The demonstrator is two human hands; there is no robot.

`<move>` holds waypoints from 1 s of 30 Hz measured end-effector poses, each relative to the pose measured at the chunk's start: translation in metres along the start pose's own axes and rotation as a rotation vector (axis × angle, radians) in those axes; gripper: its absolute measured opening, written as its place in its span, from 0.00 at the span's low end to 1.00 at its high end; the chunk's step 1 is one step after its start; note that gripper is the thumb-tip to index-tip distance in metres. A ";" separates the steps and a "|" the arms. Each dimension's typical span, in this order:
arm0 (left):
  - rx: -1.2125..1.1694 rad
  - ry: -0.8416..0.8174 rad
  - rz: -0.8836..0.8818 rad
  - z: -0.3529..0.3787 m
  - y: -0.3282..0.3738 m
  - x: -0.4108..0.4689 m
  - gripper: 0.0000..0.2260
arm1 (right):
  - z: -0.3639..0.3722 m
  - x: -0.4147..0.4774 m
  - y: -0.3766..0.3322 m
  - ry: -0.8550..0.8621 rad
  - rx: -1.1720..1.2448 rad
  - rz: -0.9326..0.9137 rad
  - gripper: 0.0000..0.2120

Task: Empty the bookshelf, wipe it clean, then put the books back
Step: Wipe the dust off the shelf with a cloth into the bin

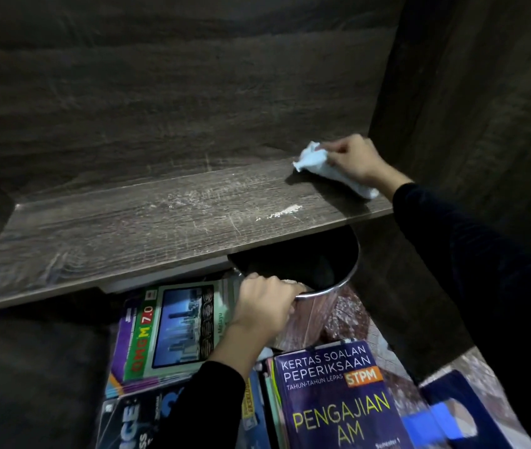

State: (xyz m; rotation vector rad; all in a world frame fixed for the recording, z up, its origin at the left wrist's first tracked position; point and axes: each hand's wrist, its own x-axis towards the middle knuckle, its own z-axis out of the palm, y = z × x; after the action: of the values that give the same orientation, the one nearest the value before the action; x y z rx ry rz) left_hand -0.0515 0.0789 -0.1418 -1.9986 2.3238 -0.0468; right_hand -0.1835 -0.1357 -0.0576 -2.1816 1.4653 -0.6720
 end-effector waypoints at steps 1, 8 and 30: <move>0.000 -0.007 -0.003 0.000 -0.001 0.000 0.12 | 0.009 -0.004 0.008 -0.011 -0.031 0.021 0.17; -0.010 -0.020 -0.020 -0.007 -0.001 -0.004 0.09 | 0.050 -0.014 -0.010 -0.090 -0.170 -0.040 0.22; 0.044 0.019 -0.060 -0.025 -0.016 -0.033 0.11 | 0.071 -0.070 -0.066 -0.422 0.439 -0.155 0.18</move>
State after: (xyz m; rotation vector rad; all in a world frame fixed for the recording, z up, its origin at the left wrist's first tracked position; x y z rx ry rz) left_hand -0.0325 0.1083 -0.1149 -2.0557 2.2534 -0.1196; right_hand -0.1150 -0.0415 -0.0857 -1.9461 0.8498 -0.4853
